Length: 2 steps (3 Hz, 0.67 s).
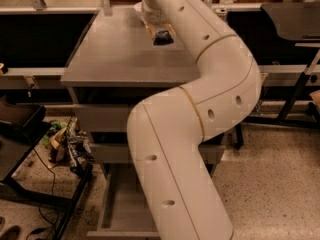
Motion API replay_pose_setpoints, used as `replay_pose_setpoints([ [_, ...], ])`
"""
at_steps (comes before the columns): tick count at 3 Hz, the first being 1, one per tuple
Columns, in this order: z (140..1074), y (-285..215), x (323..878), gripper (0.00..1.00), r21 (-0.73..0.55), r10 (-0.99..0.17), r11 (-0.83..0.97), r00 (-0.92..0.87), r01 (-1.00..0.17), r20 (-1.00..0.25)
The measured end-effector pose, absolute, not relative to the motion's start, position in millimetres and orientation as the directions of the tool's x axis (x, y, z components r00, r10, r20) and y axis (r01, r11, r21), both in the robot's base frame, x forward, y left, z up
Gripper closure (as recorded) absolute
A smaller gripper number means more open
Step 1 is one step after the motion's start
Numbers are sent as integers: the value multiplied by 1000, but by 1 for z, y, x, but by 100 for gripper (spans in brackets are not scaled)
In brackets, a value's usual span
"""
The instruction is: Place rxbar blueberry into bottom drawer
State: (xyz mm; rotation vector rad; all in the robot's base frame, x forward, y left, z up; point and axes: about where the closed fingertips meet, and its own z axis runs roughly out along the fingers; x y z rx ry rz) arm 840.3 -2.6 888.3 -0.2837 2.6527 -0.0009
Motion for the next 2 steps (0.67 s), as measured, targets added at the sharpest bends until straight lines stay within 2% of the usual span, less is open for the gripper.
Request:
replay_pose_setpoints([
  [1,952,-2,767,100,-74,-197,980,-889,-183,-412],
  [2,958,-14,752,100,-70,-190,982,-893,-177,-408],
])
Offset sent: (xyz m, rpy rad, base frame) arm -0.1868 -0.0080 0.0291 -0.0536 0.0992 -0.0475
